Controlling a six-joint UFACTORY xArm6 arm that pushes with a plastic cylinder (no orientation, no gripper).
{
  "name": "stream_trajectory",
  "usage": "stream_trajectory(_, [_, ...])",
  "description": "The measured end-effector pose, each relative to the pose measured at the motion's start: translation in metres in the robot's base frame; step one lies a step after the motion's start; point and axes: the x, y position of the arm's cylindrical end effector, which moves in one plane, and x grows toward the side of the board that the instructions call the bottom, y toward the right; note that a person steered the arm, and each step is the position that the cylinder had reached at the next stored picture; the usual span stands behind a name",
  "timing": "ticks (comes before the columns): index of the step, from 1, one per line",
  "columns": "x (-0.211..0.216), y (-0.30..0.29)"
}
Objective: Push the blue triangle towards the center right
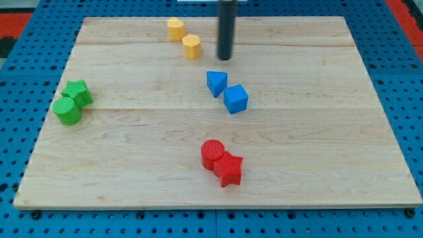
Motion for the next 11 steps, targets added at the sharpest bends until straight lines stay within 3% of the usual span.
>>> stream_trajectory(2, [-0.048,-0.007])
stream_trajectory(3, [-0.020,0.022])
stream_trajectory(5, [0.062,-0.047])
stream_trajectory(6, [0.079,0.022])
stream_trajectory(7, [0.063,0.121])
stream_trajectory(9, [0.055,0.035])
stream_trajectory(10, [0.033,0.054])
stream_trajectory(11, [0.012,0.131])
